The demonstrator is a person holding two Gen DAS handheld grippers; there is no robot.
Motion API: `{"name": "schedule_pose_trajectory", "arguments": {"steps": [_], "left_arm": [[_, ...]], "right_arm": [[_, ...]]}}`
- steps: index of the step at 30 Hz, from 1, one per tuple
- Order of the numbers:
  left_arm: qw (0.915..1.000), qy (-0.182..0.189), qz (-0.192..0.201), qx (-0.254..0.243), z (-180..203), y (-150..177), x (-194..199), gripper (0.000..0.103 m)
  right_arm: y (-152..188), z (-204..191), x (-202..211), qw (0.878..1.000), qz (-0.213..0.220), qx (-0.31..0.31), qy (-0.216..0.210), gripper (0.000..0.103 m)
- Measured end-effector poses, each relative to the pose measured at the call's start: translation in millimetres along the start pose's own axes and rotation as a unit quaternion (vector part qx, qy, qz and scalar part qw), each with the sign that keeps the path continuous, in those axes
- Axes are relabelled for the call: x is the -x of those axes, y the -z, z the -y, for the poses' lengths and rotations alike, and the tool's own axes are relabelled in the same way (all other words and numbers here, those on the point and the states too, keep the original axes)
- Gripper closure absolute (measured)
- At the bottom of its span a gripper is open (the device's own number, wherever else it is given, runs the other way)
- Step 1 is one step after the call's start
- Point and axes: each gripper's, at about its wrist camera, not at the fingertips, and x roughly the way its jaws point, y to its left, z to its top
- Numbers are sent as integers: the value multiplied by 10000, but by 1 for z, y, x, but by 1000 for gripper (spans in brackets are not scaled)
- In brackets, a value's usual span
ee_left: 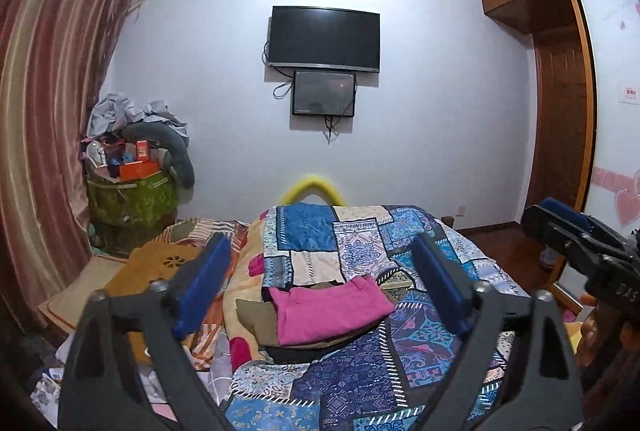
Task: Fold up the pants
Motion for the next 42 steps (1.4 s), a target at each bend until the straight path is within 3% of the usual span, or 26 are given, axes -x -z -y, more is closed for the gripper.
{"name": "schedule_pose_trajectory", "arguments": {"steps": [6, 42], "left_arm": [[10000, -7, -34, 44, -3, 4, 5, 1], [9999, 52, -112, -113, 5, 12, -4, 0]], "right_arm": [[0, -6, 9, 9997, 67, 67, 241, 0], [8, -12, 13, 9989, -172, 195, 394, 0]]}}
